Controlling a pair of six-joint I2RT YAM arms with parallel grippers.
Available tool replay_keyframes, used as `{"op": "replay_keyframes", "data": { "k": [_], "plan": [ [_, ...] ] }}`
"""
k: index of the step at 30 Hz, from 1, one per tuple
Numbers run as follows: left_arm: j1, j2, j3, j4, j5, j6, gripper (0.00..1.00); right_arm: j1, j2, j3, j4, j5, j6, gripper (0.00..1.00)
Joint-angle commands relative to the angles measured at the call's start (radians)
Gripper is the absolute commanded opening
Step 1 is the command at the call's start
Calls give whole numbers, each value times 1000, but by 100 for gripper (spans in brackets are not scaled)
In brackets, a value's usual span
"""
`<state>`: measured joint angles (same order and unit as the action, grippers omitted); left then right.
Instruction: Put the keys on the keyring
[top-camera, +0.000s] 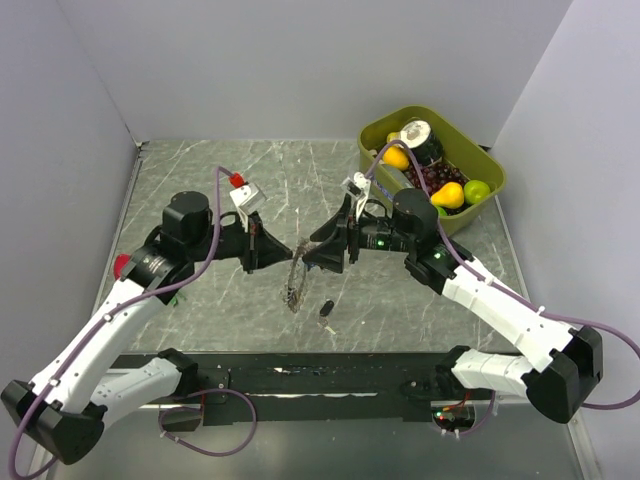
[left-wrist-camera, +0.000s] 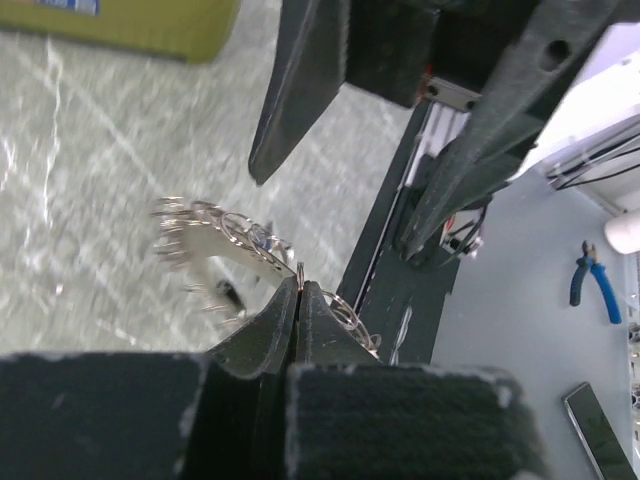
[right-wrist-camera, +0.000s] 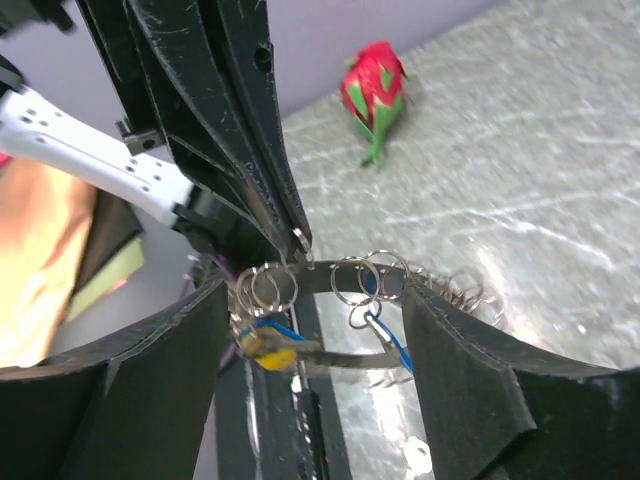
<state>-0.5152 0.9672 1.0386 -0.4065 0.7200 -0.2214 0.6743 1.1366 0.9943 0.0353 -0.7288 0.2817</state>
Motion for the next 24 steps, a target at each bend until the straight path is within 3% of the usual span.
{"op": "replay_keyframes", "data": {
  "k": [1,13,20,24],
  "plan": [
    [-3,-35,-6,159,81,-50,1,-5,-46,-5,149,-60,74,74],
    [-3,-50,-8,210,88,-90,1,-5,-9,6,176,-98,117,55],
    [-3,-45,3,203,78,-92,1,-5,-8,10,157,-67,126,54],
    [-3,-32,29,115,-54,-56,1,-7,0,29,91,12,129,54]
  ]
}}
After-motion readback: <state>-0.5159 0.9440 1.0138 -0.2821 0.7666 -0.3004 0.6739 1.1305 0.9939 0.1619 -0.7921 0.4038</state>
